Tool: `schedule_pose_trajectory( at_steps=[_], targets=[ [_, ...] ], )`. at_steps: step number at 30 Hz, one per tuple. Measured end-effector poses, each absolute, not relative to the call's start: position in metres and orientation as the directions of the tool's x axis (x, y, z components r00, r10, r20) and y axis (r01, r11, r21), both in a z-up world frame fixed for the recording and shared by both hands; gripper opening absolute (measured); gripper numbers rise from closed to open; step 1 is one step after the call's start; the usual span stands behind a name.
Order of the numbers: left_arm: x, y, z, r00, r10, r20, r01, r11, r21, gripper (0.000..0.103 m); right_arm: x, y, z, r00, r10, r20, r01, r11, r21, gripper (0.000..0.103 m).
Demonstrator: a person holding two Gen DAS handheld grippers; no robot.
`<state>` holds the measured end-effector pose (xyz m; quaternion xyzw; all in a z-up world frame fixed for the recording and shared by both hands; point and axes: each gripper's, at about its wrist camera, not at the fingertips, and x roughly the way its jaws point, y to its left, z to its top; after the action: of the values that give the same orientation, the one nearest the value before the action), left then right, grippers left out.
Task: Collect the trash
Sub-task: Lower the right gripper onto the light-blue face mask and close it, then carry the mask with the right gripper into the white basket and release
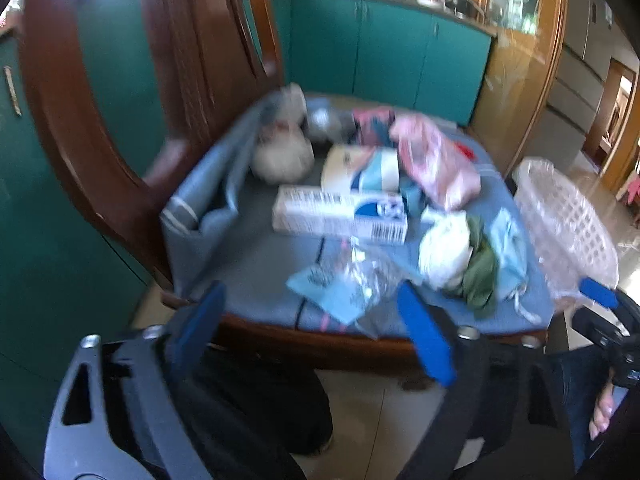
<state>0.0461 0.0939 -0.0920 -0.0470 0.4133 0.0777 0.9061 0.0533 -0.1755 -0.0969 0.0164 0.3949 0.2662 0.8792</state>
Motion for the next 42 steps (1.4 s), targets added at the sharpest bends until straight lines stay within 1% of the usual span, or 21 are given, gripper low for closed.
schedule_pose_trajectory(
  at_steps=[3,5,7,8,9,10,12,14,16,19,20,21,23,26,28,29,33,36,40,41,42],
  targets=[
    [0.051,0.082,-0.098,0.635,0.087,-0.768,-0.148,0.989,-0.010,0.077,0.072,-0.155,-0.103,0.518,0.447,-0.729,-0.492,0.853,0.173,0.064],
    [0.054,0.076,-0.098,0.637,0.063,-0.769,-0.127,0.992,-0.024,0.077,0.088,-0.141,-0.106,0.527,0.409,-0.744,-0.504,0.856,0.114,0.063],
    [0.059,0.072,-0.098,0.631,0.053,-0.774,-0.120,0.992,-0.030,0.077,0.114,-0.129,-0.115,0.497,0.362,-0.789,-0.521,0.851,0.063,0.063],
    [0.062,0.069,-0.099,0.627,0.051,-0.777,-0.118,0.993,-0.030,0.077,0.126,-0.124,-0.120,0.483,0.336,-0.809,-0.528,0.848,0.037,0.057],
    [0.065,0.068,-0.100,0.625,0.048,-0.779,-0.116,0.993,-0.031,0.079,0.137,-0.122,-0.126,0.468,0.323,-0.823,-0.541,0.841,0.022,0.046],
    [0.067,0.068,-0.101,0.621,0.048,-0.783,-0.115,0.993,-0.030,0.086,0.147,-0.121,-0.128,0.449,0.327,-0.831,-0.560,0.828,0.023,0.043],
    [0.072,0.068,-0.105,0.618,0.062,-0.783,-0.127,0.992,-0.022,0.091,0.160,-0.118,-0.126,0.438,0.350,-0.828,-0.584,0.811,0.035,0.028],
    [0.080,0.067,-0.111,0.607,0.085,-0.790,-0.148,0.989,-0.007,0.092,0.172,-0.112,-0.120,0.452,0.367,-0.813,-0.600,0.799,0.027,0.025],
    [0.089,0.065,-0.117,0.586,0.104,-0.803,-0.157,0.988,0.013,0.092,0.182,-0.110,-0.113,0.467,0.417,-0.780,-0.613,0.788,0.054,0.025],
    [0.098,0.058,-0.123,0.568,0.135,-0.812,-0.159,0.986,0.053,0.092,0.185,-0.116,-0.116,0.451,0.507,-0.734,-0.618,0.771,0.153,0.026],
    [0.100,0.055,-0.124,0.563,0.147,-0.813,-0.158,0.985,0.068,0.092,0.185,-0.116,-0.120,0.446,0.513,-0.733,-0.616,0.770,0.164,0.033],
    [0.103,0.051,-0.126,0.556,0.159,-0.816,-0.156,0.984,0.085,0.092,0.185,-0.117,-0.124,0.440,0.513,-0.737,-0.615,0.770,0.169,0.046],
    [0.106,0.047,-0.129,0.547,0.167,-0.820,-0.156,0.983,0.096,0.092,0.181,-0.120,-0.124,0.444,0.504,-0.741,-0.617,0.772,0.155,0.057],
    [0.110,0.042,-0.134,0.531,0.177,-0.828,-0.159,0.981,0.108,0.085,0.178,-0.125,-0.115,0.449,0.533,-0.717,-0.625,0.761,0.175,0.059],
    [0.112,0.041,-0.137,0.517,0.176,-0.838,-0.153,0.982,0.113,0.073,0.175,-0.131,-0.106,0.469,0.548,-0.693,-0.625,0.760,0.177,0.064],
    [0.112,0.040,-0.138,0.511,0.176,-0.841,-0.151,0.982,0.113,0.072,0.175,-0.132,-0.103,0.480,0.548,-0.685,-0.623,0.763,0.174,0.066],
    [0.112,0.040,-0.137,0.513,0.183,-0.838,-0.151,0.981,0.121,0.069,0.177,-0.142,-0.090,0.532,0.526,-0.664,-0.583,0.796,0.163,0.067],
    [0.110,0.042,-0.131,0.529,0.186,-0.828,-0.161,0.980,0.117,0.064,0.183,-0.147,-0.095,0.558,0.456,-0.693,-0.528,0.840,0.127,0.067],
    [0.105,0.047,-0.122,0.555,0.183,-0.812,-0.188,0.978,0.092,0.058,0.188,-0.140,-0.109,0.520,0.445,-0.729,-0.532,0.836,0.130,0.067],
    [0.104,0.049,-0.120,0.562,0.182,-0.807,-0.192,0.978,0.086,0.057,0.187,-0.134,-0.113,0.517,0.438,-0.736,-0.541,0.833,0.116,0.067],
    [0.103,0.049,-0.118,0.571,0.182,-0.800,-0.195,0.977,0.083,0.057,0.186,-0.129,-0.116,0.515,0.434,-0.740,-0.549,0.829,0.104,0.063]
  ],
)
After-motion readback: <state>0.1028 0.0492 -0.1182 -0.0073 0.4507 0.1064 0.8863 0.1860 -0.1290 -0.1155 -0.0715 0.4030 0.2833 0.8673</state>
